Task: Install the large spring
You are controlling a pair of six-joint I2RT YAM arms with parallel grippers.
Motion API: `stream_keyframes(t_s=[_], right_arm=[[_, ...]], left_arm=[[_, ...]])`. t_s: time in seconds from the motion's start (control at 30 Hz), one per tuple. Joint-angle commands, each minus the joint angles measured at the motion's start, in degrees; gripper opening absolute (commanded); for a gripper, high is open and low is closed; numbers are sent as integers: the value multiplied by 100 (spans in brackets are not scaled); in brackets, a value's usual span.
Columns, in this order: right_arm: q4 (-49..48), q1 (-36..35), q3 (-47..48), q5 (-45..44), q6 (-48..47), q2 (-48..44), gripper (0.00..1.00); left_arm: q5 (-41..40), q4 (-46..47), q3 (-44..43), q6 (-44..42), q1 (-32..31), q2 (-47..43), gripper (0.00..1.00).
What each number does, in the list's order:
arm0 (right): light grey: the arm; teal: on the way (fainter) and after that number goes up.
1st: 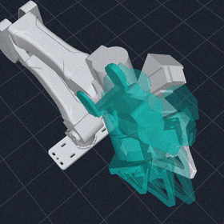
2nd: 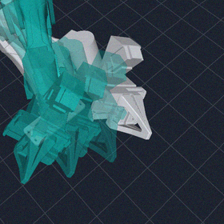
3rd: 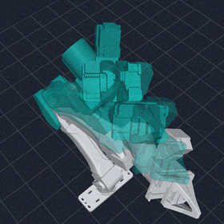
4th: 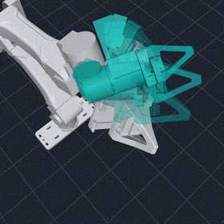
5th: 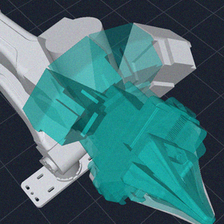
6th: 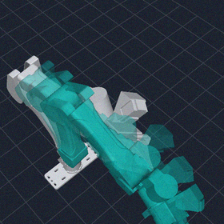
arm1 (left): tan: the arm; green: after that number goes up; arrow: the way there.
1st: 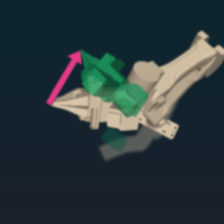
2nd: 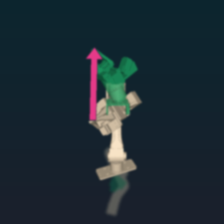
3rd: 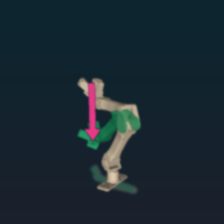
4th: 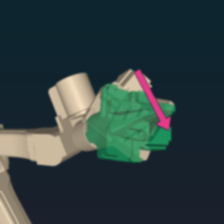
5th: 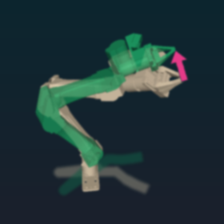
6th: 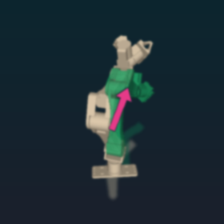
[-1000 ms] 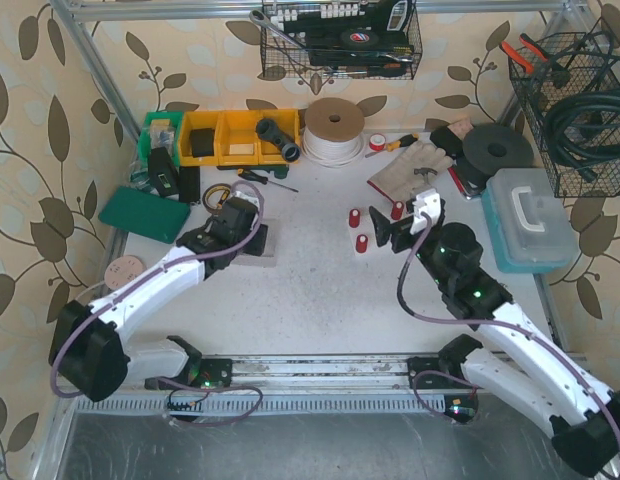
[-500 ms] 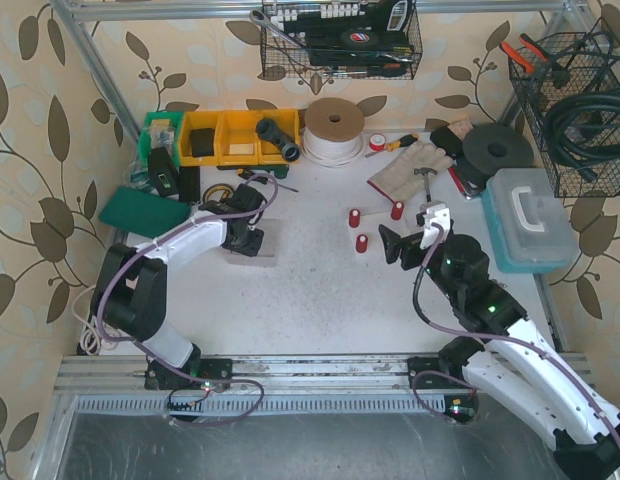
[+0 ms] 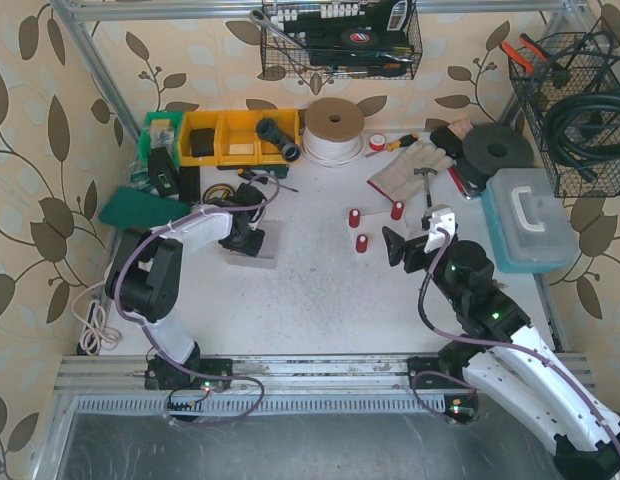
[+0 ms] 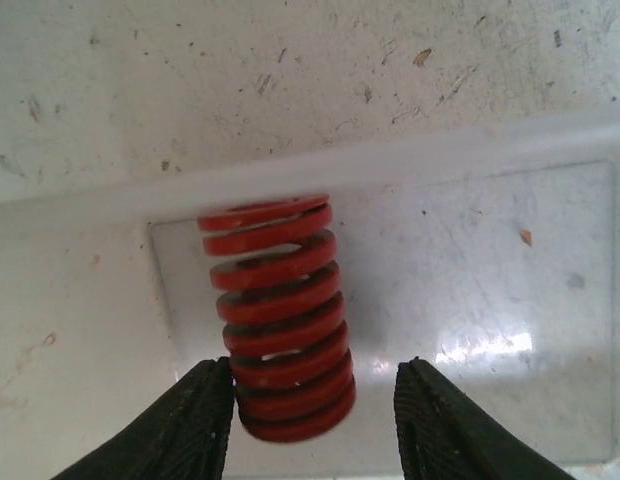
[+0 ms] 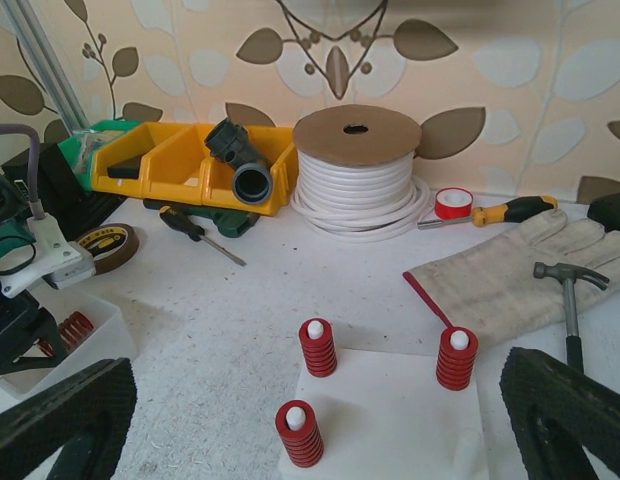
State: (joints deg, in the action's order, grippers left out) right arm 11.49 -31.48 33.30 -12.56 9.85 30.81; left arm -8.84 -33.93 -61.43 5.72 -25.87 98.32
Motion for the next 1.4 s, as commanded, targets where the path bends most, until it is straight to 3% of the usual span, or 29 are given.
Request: stream_keyframes(t_s=[0.0, 0.4, 0.7, 0.9, 1.1, 1.23, 1.37], right_arm=[[56, 8, -68, -214, -7, -17, 98], [32, 11, -62, -416, 49, 156, 98], [220, 18, 100, -627, 367, 310, 99], [934, 26, 663, -503, 778, 706, 99], [1209, 42, 1104, 483, 1109, 1355, 98], [1407, 45, 1554, 1493, 1178, 1856, 90], [1410, 39, 1852, 2327, 1307, 2243, 76]], left_arm=[[171, 43, -178, -165, 29, 221, 48], [260, 124, -115, -229, 33, -320, 13], [379, 220, 79, 8, 29, -1338, 2], [482, 1067, 653, -98, -24, -2570, 0], [1267, 2425, 1478, -534, -149, -3419, 0], [1622, 3261, 1954, -968, -469, -3732, 0], [1678, 3818, 2251, -1770, -1170, -3842, 0]])
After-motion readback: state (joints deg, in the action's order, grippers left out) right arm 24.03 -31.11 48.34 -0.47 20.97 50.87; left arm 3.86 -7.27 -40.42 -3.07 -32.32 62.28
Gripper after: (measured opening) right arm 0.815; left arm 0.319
